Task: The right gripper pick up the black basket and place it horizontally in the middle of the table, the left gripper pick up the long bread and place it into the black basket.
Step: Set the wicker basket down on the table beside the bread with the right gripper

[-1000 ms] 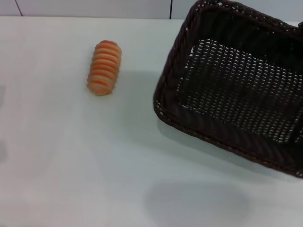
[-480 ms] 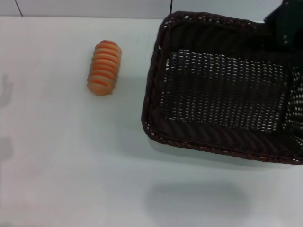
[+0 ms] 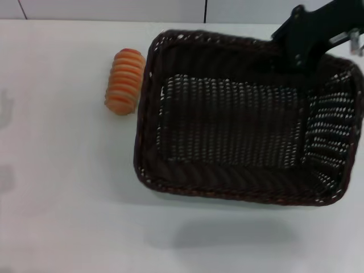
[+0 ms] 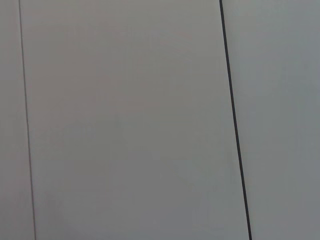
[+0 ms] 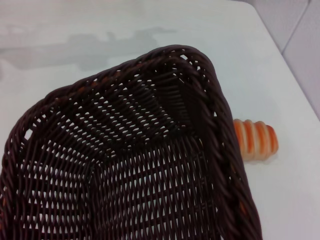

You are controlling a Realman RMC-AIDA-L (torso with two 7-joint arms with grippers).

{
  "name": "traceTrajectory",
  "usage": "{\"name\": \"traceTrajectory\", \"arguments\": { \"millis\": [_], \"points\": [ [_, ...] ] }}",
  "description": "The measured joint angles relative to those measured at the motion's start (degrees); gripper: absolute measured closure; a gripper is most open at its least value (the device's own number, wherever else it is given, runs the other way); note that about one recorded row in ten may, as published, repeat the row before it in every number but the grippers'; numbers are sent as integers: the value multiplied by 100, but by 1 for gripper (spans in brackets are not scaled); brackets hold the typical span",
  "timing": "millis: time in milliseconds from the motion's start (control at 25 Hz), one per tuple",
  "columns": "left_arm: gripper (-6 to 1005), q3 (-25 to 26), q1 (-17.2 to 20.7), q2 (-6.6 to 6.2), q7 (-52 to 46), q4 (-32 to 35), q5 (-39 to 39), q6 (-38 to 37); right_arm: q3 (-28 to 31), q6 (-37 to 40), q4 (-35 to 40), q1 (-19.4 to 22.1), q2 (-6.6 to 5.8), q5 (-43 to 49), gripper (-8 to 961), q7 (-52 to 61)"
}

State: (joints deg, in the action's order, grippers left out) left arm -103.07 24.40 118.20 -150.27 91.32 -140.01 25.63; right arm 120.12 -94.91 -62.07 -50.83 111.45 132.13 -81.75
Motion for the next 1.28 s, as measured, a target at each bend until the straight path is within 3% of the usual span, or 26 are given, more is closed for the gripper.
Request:
{"name": "traceTrajectory", "arguments": {
  "millis": [240, 480, 840, 920, 1000, 1040, 1280],
  "points": [
    [245, 6, 3, -10, 7, -5, 0, 48, -323, 253, 131, 28, 144, -23, 806, 153],
    [247, 6, 5, -16, 7, -7, 0, 74, -501, 315, 105, 3, 178, 11, 803, 620],
    [249, -45, 43, -16, 7, -1, 0, 175, -1351, 596, -133, -28, 207, 414, 787, 1695],
    [249, -45, 48, -16, 6, -1, 0, 188, -1401, 629, -169, -32, 225, 486, 705, 1740],
    [249, -49, 51, -16, 6, -1, 0, 203, -1478, 733, -308, -19, 294, 678, 623, 1802],
    [250, -51, 52, -17, 6, -3, 0, 206, -1501, 866, -467, 15, 390, 924, 582, 1851],
    [251, -56, 55, -16, 7, -7, 1, 225, -1625, 1212, -683, 35, 526, 1265, 382, 1914]
  ]
}}
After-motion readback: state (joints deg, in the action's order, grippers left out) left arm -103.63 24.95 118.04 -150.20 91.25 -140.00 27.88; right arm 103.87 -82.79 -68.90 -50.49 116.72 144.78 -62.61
